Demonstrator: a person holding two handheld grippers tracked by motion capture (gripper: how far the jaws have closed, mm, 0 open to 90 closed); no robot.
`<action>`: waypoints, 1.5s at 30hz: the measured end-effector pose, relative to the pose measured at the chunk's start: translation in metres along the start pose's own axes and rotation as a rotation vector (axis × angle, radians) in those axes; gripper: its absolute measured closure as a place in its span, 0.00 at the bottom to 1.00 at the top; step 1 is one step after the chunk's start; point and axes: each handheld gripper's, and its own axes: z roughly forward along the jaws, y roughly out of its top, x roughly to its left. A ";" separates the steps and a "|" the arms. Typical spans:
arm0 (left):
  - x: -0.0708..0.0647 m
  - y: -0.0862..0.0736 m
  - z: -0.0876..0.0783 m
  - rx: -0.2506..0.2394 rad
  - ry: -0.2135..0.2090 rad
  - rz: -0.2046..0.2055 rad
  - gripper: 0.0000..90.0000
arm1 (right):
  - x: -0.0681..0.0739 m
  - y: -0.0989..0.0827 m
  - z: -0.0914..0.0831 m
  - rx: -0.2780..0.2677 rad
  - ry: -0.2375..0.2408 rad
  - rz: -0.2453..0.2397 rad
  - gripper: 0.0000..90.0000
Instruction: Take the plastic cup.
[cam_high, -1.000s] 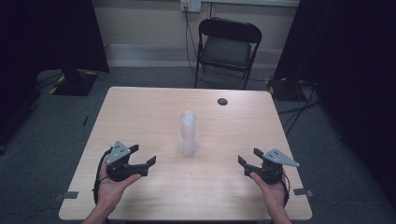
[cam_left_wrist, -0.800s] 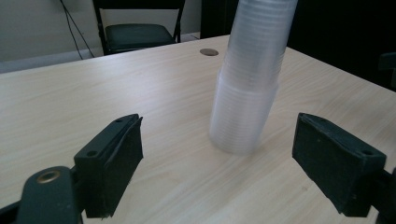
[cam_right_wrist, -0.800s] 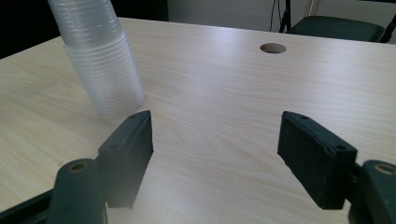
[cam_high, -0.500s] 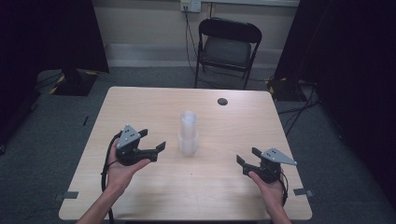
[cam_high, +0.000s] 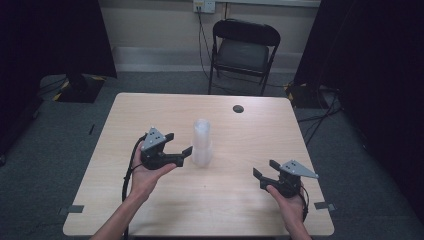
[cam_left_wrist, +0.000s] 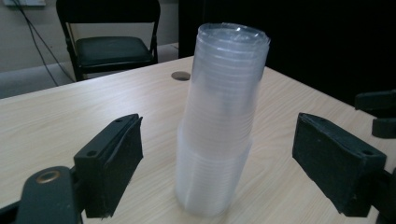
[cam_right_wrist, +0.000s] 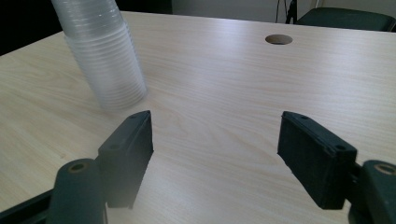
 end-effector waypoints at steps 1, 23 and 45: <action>0.000 0.000 0.000 0.000 0.000 0.000 0.18 | 0.001 0.000 0.000 0.000 0.002 0.005 0.29; -0.007 0.019 0.007 -0.040 -0.015 0.036 0.17 | 0.013 -0.002 0.009 0.025 0.020 0.017 0.29; -0.011 0.027 0.067 0.010 -0.069 0.079 0.17 | 0.000 -0.001 0.010 0.007 0.025 0.039 0.29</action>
